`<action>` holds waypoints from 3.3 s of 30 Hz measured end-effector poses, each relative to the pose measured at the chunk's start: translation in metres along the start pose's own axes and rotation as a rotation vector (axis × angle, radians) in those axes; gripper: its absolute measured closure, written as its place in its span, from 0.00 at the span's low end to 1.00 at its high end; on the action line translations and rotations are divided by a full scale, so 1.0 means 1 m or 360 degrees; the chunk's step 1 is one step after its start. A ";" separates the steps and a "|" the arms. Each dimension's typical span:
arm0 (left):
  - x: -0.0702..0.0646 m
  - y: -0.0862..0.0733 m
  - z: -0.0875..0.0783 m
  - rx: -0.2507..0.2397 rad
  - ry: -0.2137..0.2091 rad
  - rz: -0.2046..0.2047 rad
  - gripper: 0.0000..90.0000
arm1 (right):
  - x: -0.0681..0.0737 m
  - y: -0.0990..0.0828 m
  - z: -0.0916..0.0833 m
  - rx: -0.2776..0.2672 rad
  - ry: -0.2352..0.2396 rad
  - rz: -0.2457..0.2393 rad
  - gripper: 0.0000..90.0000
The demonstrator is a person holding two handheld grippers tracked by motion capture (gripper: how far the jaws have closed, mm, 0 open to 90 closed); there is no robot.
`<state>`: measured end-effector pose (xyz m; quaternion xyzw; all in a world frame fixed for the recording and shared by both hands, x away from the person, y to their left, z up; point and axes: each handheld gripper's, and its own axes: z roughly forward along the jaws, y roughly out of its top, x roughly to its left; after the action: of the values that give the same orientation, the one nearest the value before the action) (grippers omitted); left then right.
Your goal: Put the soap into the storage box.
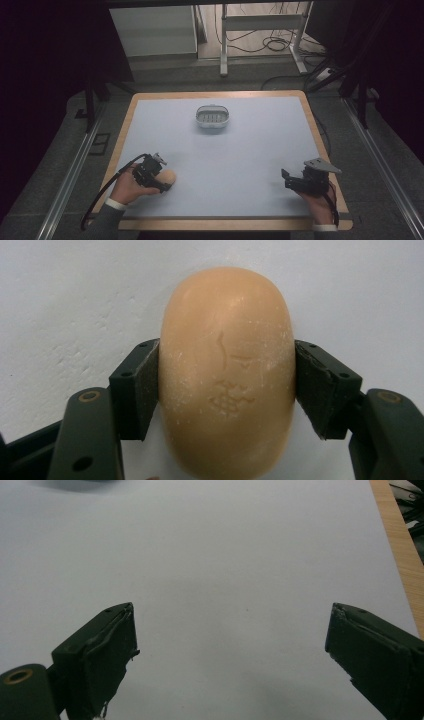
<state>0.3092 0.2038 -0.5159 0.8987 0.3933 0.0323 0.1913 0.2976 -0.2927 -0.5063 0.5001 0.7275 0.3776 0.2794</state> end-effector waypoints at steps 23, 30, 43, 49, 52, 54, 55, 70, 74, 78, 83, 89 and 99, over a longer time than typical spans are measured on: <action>0.007 0.014 -0.022 -0.0127 -0.0076 0.0027 0.36 | -0.001 -0.001 0.001 0.0004 -0.0016 0.0012 0.07; 0.004 0.022 -0.021 -0.0133 -0.0091 0.0049 0.36 | 0.000 -0.001 -0.001 -0.0003 -0.0012 0.0006 0.07; 0.005 0.035 -0.022 -0.0148 -0.0097 0.0066 0.36 | -0.002 -0.001 -0.001 0.0001 -0.0015 0.0007 0.07; 0.007 0.044 -0.021 -0.0164 -0.0105 0.0060 0.36 | -0.001 -0.001 -0.001 0.0000 -0.0014 0.0006 0.07; 0.008 0.046 -0.021 -0.0161 -0.0101 0.0063 0.36 | -0.002 -0.001 -0.001 -0.0001 -0.0016 0.0007 0.07; 0.008 0.048 -0.020 -0.0159 -0.0103 0.0066 0.36 | -0.003 -0.001 -0.001 0.0000 -0.0017 0.0007 0.07; 0.008 0.048 -0.019 -0.0156 -0.0100 0.0068 0.36 | -0.003 -0.002 -0.001 0.0001 -0.0019 0.0009 0.07; 0.010 0.054 -0.021 -0.0157 -0.0092 0.0076 0.36 | -0.004 -0.002 -0.001 0.0000 -0.0028 0.0013 0.07; 0.011 0.056 -0.021 -0.0156 -0.0091 0.0080 0.36 | -0.004 -0.002 -0.001 0.0001 -0.0029 0.0013 0.07; 0.011 0.059 -0.021 -0.0150 -0.0090 0.0088 0.36 | -0.004 -0.002 -0.001 0.0005 -0.0028 0.0012 0.07; 0.011 0.063 -0.023 -0.0155 -0.0086 0.0093 0.36 | -0.005 -0.002 -0.001 0.0006 -0.0032 0.0013 0.07; 0.012 0.067 -0.022 -0.0159 -0.0090 0.0090 0.36 | -0.005 -0.002 -0.001 0.0007 -0.0031 0.0012 0.07; 0.014 0.072 -0.022 -0.0144 -0.0081 0.0096 0.36 | -0.005 -0.002 -0.001 0.0012 -0.0034 0.0009 0.07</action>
<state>0.3641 0.1763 -0.4706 0.9011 0.3592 0.0330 0.2407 0.2977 -0.2981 -0.5078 0.5071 0.7246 0.3702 0.2842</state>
